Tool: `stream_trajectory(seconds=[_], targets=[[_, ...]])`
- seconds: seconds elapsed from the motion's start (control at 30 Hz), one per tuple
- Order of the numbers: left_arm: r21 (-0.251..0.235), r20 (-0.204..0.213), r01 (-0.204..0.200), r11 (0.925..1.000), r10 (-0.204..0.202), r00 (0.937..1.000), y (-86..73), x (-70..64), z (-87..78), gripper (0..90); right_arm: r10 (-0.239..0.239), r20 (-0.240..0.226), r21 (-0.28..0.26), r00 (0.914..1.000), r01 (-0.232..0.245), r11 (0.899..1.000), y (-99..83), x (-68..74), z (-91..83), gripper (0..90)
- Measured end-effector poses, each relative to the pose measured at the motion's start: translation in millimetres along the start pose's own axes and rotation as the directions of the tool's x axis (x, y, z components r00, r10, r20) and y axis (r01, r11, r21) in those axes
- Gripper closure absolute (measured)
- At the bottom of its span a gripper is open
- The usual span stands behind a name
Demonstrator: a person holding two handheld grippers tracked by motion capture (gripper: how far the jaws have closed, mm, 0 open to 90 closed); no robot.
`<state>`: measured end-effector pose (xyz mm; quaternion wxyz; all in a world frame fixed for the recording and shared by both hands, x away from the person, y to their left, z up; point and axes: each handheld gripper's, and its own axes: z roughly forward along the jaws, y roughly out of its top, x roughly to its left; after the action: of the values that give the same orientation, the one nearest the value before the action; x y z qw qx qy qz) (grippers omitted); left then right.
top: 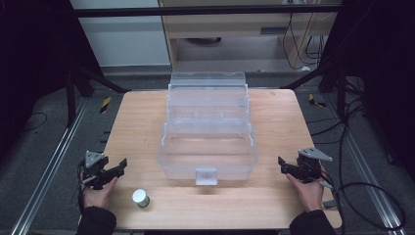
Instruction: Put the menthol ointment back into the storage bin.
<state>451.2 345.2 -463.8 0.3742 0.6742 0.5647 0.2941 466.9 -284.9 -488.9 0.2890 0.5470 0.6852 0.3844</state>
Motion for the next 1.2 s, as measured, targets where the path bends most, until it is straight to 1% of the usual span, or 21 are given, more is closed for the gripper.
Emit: stream_trajectory(seconds=[0.03,0.17,0.2,0.27,0.33,0.37,0.4,0.43,0.53,0.6,0.63,0.67,0.77,0.8,0.87,0.93,1.03,1.07,1.13,1.17,1.2], targets=[[-0.005,0.005,-0.005,1.0000,0.005,1.0000,0.8,0.9,-1.0,28.9,-0.010,0.001,-0.002,1.0000,0.010,1.000,-1.3,-0.5,-3.2,14.8],[-0.017,0.018,-0.015,0.9997,0.015,0.9997,3.3,2.5,-3.7,32.0,-0.015,0.005,-0.007,0.9999,0.015,1.000,-1.4,-0.3,-7.3,14.4],[-0.022,0.034,-0.018,0.9996,0.019,0.9993,4.3,2.8,-4.1,32.0,-0.008,0.003,-0.011,1.0000,0.008,1.000,-1.5,-0.1,-8.5,14.5],[-0.032,0.062,-0.047,0.9984,0.049,0.9969,6.9,2.6,-4.3,34.8,-0.006,-0.007,-0.012,1.0000,0.006,1.000,-1.6,1.3,-12.0,14.8],[-0.033,0.070,-0.058,0.9978,0.061,0.9957,9.7,3.0,-6.2,36.8,-0.022,-0.009,-0.009,0.9997,0.022,1.000,-1.3,3.3,-13.5,15.5],[-0.042,0.075,-0.062,0.9972,0.065,0.9951,11.1,3.5,-7.6,37.4,-0.035,-0.007,-0.010,0.9994,0.034,0.999,-1.4,4.4,-13.8,16.1],[-0.042,0.075,-0.062,0.9972,0.065,0.9951,11.1,3.5,-7.6,37.7,-0.037,-0.011,-0.009,0.9992,0.037,0.999,-1.4,6.2,-14.0,16.4],[-0.052,0.085,-0.072,0.9960,0.077,0.9934,13.0,5.0,-9.9,37.8,-0.049,-0.014,-0.008,0.9987,0.049,0.999,-1.6,7.2,-13.3,16.7],[-0.053,0.088,-0.084,0.9950,0.089,0.9921,13.9,6.8,-11.5,37.6,-0.061,-0.019,-0.003,0.9980,0.061,0.998,-2.0,9.4,-12.2,17.1],[-0.057,0.085,-0.103,0.9930,0.108,0.9905,13.6,9.2,-12.0,36.7,-0.073,-0.020,0.008,0.9971,0.073,0.997,-2.0,12.0,-10.7,17.2],[-0.054,0.089,-0.104,0.9931,0.108,0.9901,13.7,9.8,-12.0,37.0,-0.079,-0.022,0.000,0.9966,0.079,0.997,-2.4,12.4,-10.4,17.5],[-0.050,0.095,-0.111,0.9926,0.115,0.9888,14.1,10.6,-12.1,37.0,-0.077,-0.025,0.001,0.9967,0.077,0.997,-2.4,12.8,-10.6,17.5],[-0.042,0.101,-0.154,0.9872,0.157,0.9823,17.5,10.9,-15.3,36.1,-0.078,-0.020,-0.002,0.9967,0.078,0.997,-2.3,12.7,-12.5,17.5],[-0.042,0.101,-0.154,0.9872,0.157,0.9823,17.5,10.9,-15.3,35.4,-0.078,-0.020,-0.002,0.9967,0.078,0.997,-2.3,12.7,-12.5,17.5],[-0.044,0.103,-0.179,0.9828,0.183,0.9776,21.5,10.7,-19.1,35.2,-0.084,-0.016,-0.008,0.9963,0.084,0.996,-2.1,11.8,-13.6,17.4],[-0.039,0.105,-0.187,0.9815,0.190,0.9761,25.1,10.3,-22.2,35.2,-0.083,-0.018,-0.008,0.9964,0.083,0.997,-1.7,11.6,-14.5,17.4],[-0.039,0.103,-0.198,0.9794,0.201,0.9741,30.8,10.4,-26.8,36.1,-0.088,-0.005,-0.009,0.9961,0.088,0.996,-1.8,10.4,-16.3,17.3],[-0.036,0.108,-0.206,0.9780,0.208,0.9720,34.0,11.1,-28.9,36.1,-0.089,-0.005,-0.009,0.9960,0.089,0.996,-1.8,10.0,-16.8,17.3],[-0.033,0.113,-0.208,0.9776,0.210,0.9711,35.4,11.5,-29.6,35.8,-0.091,-0.001,-0.009,0.9959,0.091,0.996,-2.0,9.8,-17.4,17.3],[-0.023,0.133,-0.221,0.9749,0.222,0.9659,37.9,12.4,-31.5,35.7,-0.092,-0.001,-0.007,0.9958,0.092,0.996,-2.2,9.9,-18.0,17.3],[-0.023,0.133,-0.221,0.9749,0.222,0.9659,37.9,12.4,-31.5,35.7,-0.092,-0.001,-0.007,0.9958,0.092,0.996,-2.2,9.9,-18.0,17.3]])
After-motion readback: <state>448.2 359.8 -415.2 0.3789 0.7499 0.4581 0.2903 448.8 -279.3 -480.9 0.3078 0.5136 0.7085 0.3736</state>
